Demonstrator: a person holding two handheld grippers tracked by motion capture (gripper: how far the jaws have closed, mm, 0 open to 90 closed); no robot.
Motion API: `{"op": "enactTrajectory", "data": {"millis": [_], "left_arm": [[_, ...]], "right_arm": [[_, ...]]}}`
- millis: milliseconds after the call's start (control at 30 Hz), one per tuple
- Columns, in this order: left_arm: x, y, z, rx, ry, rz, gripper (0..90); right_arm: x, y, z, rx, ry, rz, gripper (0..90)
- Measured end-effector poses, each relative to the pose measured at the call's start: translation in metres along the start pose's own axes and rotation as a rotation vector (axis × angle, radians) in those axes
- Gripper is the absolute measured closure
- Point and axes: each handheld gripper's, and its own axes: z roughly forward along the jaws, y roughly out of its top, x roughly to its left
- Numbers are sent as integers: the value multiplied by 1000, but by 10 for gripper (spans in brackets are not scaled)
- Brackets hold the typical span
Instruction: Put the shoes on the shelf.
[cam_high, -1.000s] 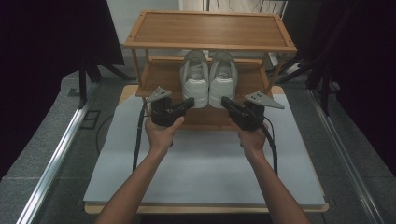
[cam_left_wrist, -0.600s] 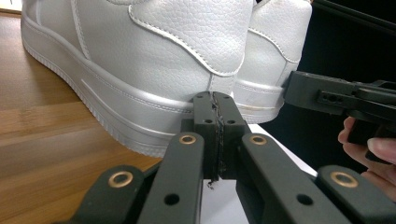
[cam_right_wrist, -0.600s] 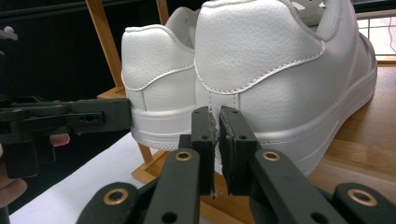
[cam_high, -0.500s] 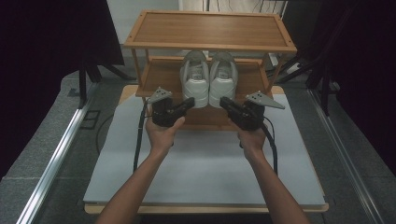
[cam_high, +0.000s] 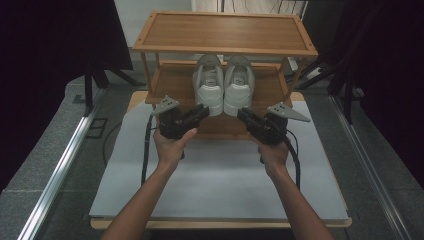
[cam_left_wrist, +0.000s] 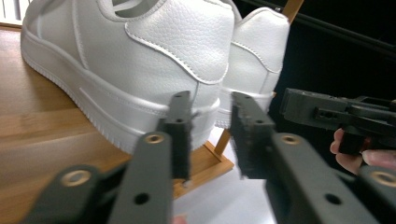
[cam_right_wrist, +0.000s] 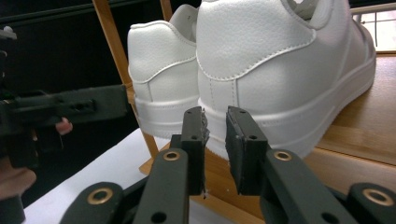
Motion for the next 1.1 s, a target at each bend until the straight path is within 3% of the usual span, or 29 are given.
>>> {"op": "enactTrajectory", "data": {"millis": [167,267,467,667,800,967,1100], "left_arm": [[4,-9,-22,-14,-1,-26,544],[6,-17,-33,-9,3,-35,507],[9,-40,-55,-4,9,-40,483],[17,-61,-74,20,23,-55,452],[20,-71,-86,19,29,-68,445],[24,-82,-94,39,39,-64,424],[30,-90,-98,39,37,-74,410]], "right_arm": [[-3,-7,-15,-14,5,-1,696],[-6,-13,-25,-24,11,27,674],[-9,-30,-46,-50,3,51,602],[-14,-61,-68,-49,-35,30,559],[-20,-81,-80,-50,-46,54,548],[-26,-100,-86,-48,-62,56,535],[-29,-103,-89,-49,-64,58,517]]}}
